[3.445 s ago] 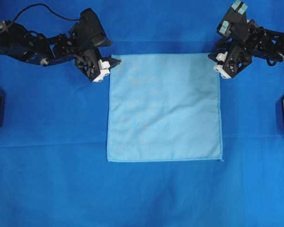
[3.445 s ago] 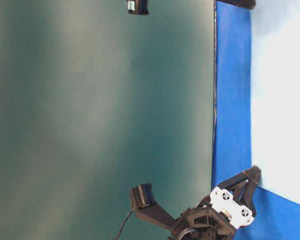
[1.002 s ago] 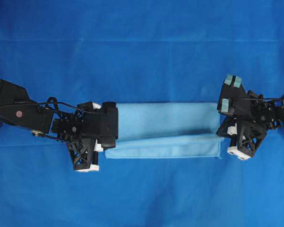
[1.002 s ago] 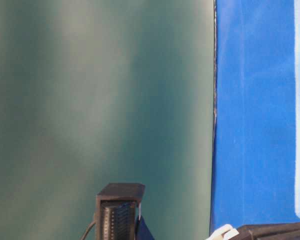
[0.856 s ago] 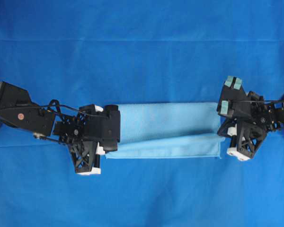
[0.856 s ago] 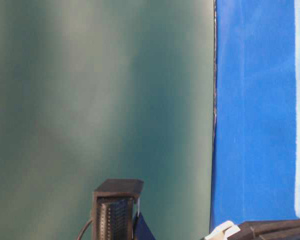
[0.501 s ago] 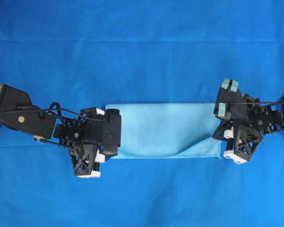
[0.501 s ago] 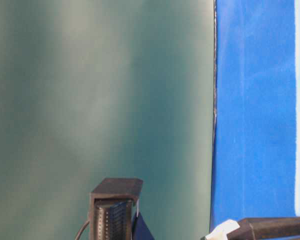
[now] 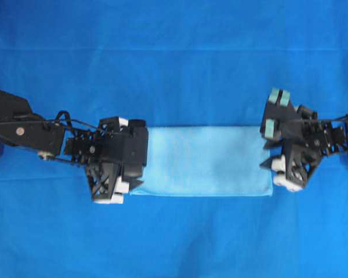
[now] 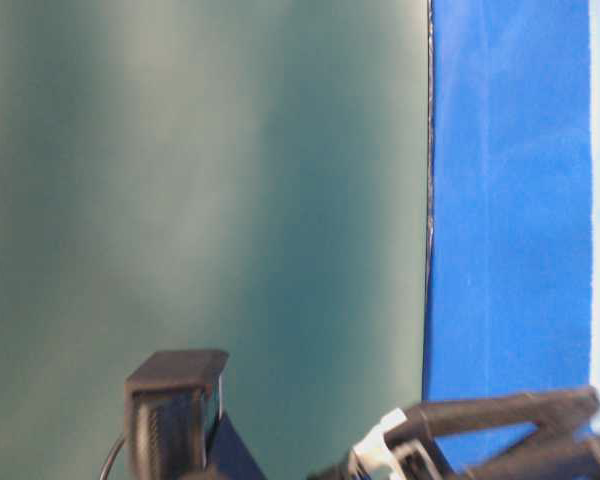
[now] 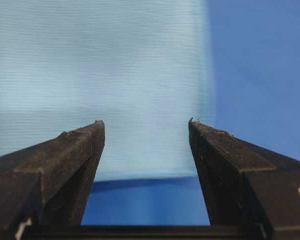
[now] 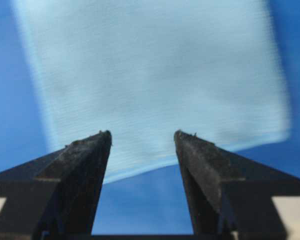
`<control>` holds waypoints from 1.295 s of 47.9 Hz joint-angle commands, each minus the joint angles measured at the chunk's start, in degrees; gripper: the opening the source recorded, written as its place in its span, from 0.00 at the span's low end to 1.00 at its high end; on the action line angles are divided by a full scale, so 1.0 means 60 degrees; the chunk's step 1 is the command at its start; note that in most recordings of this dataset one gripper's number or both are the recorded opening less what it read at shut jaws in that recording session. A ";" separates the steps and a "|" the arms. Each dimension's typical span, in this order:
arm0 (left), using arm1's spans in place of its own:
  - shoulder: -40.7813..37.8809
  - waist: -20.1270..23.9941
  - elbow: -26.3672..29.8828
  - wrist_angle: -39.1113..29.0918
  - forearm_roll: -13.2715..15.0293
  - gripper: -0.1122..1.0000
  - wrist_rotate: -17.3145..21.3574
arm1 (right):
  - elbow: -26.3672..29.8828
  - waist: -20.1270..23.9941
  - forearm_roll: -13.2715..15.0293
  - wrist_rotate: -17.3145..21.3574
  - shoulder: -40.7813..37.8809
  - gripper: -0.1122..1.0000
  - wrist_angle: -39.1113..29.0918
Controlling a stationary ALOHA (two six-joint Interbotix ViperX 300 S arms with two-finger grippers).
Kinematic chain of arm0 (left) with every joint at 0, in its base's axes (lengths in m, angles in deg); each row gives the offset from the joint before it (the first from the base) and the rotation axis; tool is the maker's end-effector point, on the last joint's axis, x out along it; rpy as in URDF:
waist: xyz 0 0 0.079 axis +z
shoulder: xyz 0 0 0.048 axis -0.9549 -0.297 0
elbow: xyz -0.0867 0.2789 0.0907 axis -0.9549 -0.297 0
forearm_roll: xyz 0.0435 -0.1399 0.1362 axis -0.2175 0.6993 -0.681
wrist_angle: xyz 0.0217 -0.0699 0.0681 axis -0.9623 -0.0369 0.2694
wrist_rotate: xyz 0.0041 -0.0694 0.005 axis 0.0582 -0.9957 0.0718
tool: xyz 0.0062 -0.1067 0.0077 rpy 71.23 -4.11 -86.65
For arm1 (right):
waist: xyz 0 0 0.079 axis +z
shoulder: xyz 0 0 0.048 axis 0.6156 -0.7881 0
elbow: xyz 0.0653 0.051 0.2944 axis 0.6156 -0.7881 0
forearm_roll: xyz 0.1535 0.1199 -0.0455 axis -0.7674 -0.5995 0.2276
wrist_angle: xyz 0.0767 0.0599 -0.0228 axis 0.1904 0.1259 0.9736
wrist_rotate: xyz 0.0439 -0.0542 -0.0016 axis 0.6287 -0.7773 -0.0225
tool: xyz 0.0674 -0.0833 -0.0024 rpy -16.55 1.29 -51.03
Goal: Fold the light blue towel.
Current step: 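Release both corners and lift the grippers away, then grasp the folded towel's left and right ends with both grippers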
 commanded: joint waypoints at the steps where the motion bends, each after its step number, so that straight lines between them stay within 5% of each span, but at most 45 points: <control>1: 0.0220 0.0439 0.0190 0.0059 0.0000 0.69 0.0234 | 0.0146 -0.0615 0.0396 -0.0015 0.0176 0.63 -0.0234; 13: 0.0132 0.1450 0.0029 0.0161 0.0000 0.68 0.0674 | 0.0103 -0.1479 0.1201 -0.0015 0.0015 0.62 -0.0103; 35: -0.0542 0.1948 -0.0732 0.0908 0.0000 0.68 0.0688 | 0.0044 -0.1948 0.1289 -0.0015 -0.1831 0.62 0.0981; 51: -0.0674 0.1963 -0.0615 0.0791 0.0000 0.68 0.0703 | 0.0059 -0.1963 0.1289 -0.0088 -0.1919 0.61 0.0996; 57: -0.0732 0.1904 -0.0542 0.0264 0.0000 0.60 0.0732 | 0.0088 -0.1963 0.1289 -0.0117 -0.1919 0.48 0.1011; 62: -0.0762 0.1860 -0.0425 -0.0132 0.0000 0.37 0.0879 | 0.0103 -0.1963 0.1289 -0.0132 -0.1919 0.21 0.1011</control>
